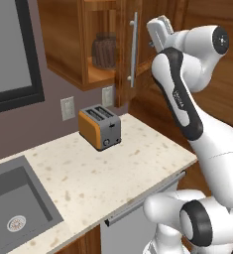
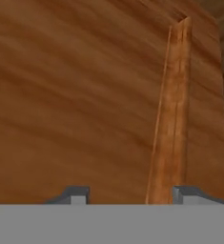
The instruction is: Pick the candle and jar from the dining table and place them in the open cabinet. Close the cabinet after placing the objects.
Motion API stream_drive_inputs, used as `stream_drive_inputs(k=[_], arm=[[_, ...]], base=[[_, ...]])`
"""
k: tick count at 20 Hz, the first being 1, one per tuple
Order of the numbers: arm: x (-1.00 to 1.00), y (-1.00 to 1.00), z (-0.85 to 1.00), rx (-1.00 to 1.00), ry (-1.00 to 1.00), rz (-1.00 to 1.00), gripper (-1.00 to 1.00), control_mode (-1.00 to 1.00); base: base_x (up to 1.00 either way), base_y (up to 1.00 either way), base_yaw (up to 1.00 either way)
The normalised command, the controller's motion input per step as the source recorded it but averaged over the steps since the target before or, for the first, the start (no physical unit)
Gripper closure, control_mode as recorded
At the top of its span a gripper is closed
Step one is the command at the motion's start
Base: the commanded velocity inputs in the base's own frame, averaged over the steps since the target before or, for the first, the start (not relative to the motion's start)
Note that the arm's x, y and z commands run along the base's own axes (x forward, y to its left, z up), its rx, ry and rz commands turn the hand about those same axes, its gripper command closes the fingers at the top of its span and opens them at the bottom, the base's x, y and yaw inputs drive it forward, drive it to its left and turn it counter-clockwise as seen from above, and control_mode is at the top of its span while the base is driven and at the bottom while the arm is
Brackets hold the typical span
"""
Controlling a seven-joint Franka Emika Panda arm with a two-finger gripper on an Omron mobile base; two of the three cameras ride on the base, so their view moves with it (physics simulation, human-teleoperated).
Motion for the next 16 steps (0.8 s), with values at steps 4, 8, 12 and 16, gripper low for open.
stream_drive_inputs(k=[4, 8, 12, 16], arm=[[0.61, 0.28, 0.0, 0.0, 0.0, 0.0, -1.0, -1.0], [0.57, 0.31, 0.0, 0.0, 0.0, 0.0, -1.0, -1.0], [0.56, 0.36, 0.0, 0.0, 0.0, 0.0, -1.0, -1.0], [0.63, 0.41, 0.0, 0.0, 0.0, 0.0, -1.0, -1.0]], base=[[0.0, 0.0, 0.0], [0.0, 0.0, 0.0], [0.0, 0.0, 0.0], [0.0, 0.0, 0.0]])
